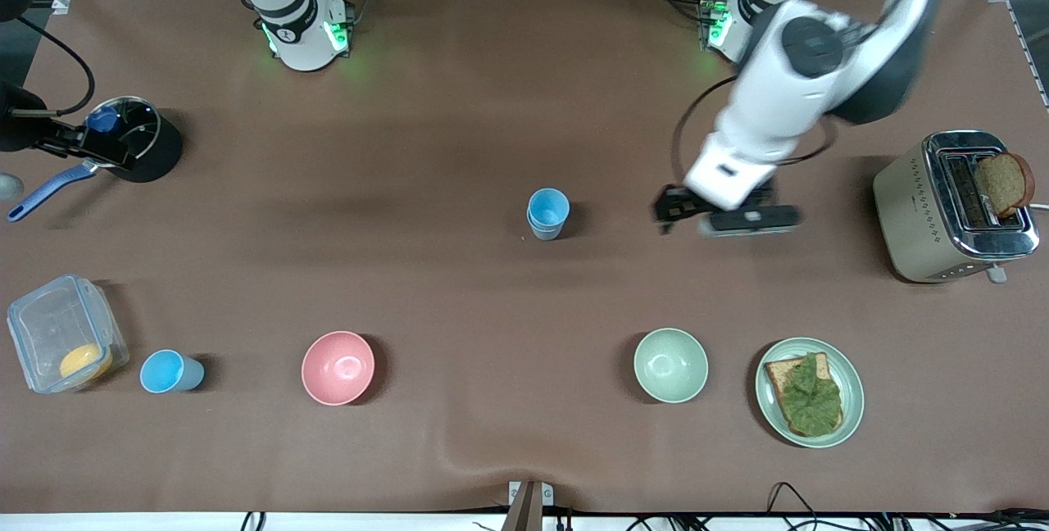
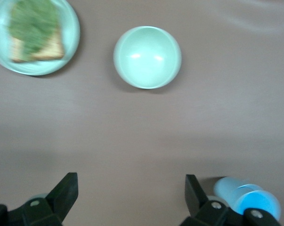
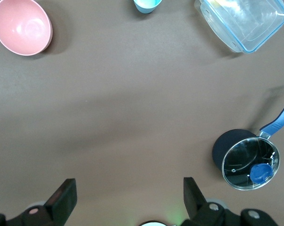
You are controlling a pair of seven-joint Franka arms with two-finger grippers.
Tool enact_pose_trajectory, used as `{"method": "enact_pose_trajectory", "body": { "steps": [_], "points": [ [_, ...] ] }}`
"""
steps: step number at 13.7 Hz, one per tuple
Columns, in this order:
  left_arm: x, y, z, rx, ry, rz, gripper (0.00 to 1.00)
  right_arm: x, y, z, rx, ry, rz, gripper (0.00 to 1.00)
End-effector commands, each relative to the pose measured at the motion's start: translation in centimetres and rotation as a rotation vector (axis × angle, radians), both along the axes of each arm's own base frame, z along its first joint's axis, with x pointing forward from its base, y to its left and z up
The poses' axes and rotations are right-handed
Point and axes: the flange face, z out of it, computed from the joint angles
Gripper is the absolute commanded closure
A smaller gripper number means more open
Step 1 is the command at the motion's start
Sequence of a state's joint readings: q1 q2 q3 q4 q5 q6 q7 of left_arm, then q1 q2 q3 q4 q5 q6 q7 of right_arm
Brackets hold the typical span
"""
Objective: Stack blue cups with both arms
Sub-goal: 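Open the left gripper and raise it away from the stacked cups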
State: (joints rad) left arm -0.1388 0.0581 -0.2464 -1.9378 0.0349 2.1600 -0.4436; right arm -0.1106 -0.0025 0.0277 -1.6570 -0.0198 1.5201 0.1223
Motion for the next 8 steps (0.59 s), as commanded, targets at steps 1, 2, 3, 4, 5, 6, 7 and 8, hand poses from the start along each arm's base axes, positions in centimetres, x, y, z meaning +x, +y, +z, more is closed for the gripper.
{"method": "enact_pose_trajectory", "body": {
  "steps": [1,2,3,4,5,6,7,8],
  "points": [
    [-1.2,6.0,3.2,0.072,0.041,-0.057,0.0,0.2,-0.6,0.5,-0.016,0.004,-0.006,0.0],
    [-1.4,8.3,4.9,0.081,0.055,-0.03,0.0,0.2,-0.3,0.5,-0.017,0.005,-0.003,0.0],
    [-1.7,10.2,6.3,0.082,0.078,-0.002,0.0,0.2,-0.4,0.5,-0.017,0.005,-0.004,0.0],
    [-1.9,11.6,7.9,0.07,0.101,0.013,0.0,0.2,-0.6,0.4,-0.016,0.007,-0.006,0.0],
    [-2.1,12.9,9.4,0.072,0.132,0.004,0.0,0.2,-0.6,0.4,-0.016,0.007,-0.006,0.0],
    [-2.4,14.0,10.9,0.076,0.149,-0.023,0.0,0.2,-0.6,0.4,-0.016,0.007,-0.006,0.0],
    [-2.7,14.8,12.3,0.077,0.167,-0.019,0.0,0.2,-0.6,0.3,-0.016,0.008,-0.006,0.0],
    [-2.9,15.2,13.5,0.078,0.179,-0.014,0.0,0.2,-0.6,0.3,-0.016,0.008,-0.006,0.0]
  ]
}}
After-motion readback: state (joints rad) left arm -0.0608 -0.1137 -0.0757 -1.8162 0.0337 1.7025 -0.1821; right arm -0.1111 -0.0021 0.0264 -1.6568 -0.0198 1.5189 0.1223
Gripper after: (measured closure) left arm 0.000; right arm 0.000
